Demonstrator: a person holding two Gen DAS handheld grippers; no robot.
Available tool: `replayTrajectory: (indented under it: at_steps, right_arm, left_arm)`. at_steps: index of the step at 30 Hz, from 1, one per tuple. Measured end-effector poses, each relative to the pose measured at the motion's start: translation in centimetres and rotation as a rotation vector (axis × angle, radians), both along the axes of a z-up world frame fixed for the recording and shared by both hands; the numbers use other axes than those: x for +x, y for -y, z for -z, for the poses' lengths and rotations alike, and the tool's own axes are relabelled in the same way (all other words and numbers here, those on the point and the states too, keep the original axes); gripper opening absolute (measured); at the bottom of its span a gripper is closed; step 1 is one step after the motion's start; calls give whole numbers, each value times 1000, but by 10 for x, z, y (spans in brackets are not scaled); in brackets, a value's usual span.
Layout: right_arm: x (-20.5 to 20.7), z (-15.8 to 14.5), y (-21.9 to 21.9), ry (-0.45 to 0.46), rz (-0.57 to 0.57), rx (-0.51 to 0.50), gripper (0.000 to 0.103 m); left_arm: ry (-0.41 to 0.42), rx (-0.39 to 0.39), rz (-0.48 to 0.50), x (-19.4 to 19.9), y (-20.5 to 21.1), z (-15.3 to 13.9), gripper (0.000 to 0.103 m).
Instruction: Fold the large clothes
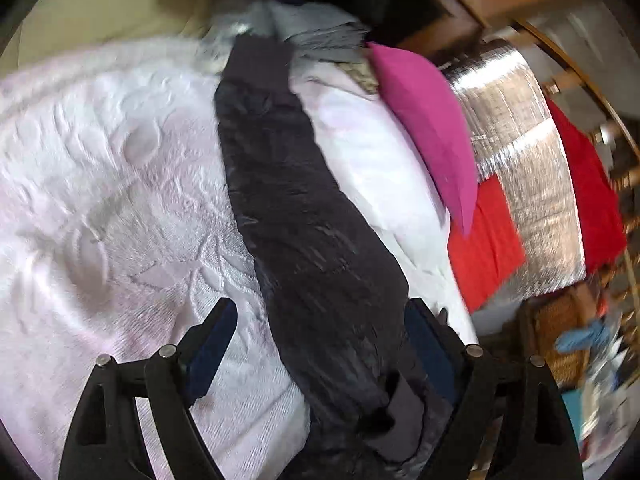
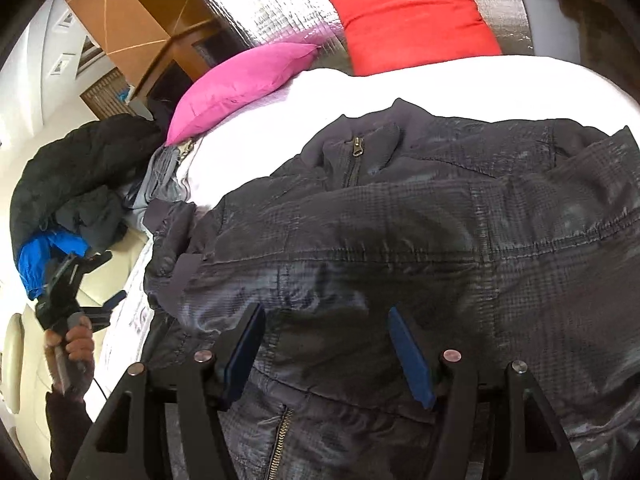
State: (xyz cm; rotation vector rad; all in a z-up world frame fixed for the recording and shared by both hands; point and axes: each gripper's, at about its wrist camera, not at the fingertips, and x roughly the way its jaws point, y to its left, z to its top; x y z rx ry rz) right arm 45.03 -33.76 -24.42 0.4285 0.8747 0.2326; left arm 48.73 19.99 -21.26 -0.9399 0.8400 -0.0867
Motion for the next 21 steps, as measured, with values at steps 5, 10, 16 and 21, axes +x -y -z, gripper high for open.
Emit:
replayTrajectory:
  at_steps: [5,10,16,21]
  right_arm:
    - [1,5,5,-14,15,24,68]
    - [1,6,9,-22,30,22,68]
    - [1,6,17,-33,59,25,68]
    - [-3,2,27,-30,88,31,68]
  left_arm:
    - [-11,-107,-4,18,-3,20,86]
    - [-1,-162,-32,31,1,31,70]
    - [2,-81,-33,42,11,28,11]
    - [109,71,28,37,40,-7,7]
